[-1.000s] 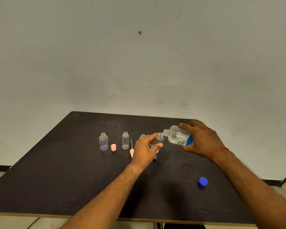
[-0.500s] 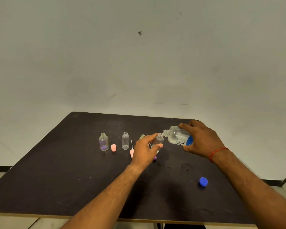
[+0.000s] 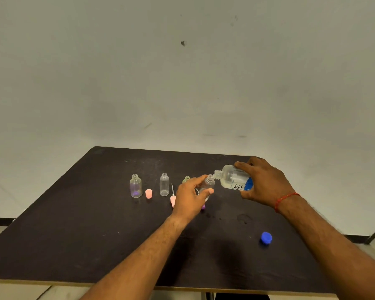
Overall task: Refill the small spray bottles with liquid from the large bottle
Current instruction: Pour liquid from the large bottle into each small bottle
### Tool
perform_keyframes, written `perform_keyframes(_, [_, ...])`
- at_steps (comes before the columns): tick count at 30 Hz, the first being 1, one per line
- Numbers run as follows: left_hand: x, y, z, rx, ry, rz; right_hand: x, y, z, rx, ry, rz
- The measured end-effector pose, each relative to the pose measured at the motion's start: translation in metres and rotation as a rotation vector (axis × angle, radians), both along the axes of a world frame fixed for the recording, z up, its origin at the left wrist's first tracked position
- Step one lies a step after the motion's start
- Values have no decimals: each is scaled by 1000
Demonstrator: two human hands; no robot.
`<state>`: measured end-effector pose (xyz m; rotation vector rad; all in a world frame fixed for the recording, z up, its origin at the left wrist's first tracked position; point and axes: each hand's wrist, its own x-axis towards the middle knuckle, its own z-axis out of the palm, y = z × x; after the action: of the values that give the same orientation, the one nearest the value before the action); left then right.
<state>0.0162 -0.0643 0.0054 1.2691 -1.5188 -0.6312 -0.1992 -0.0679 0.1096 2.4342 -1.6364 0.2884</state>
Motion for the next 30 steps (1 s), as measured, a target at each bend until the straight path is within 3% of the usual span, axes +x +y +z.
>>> perform_keyframes(30, [-1,0,3,3,5,-5,0,0,3,-5,16,-5])
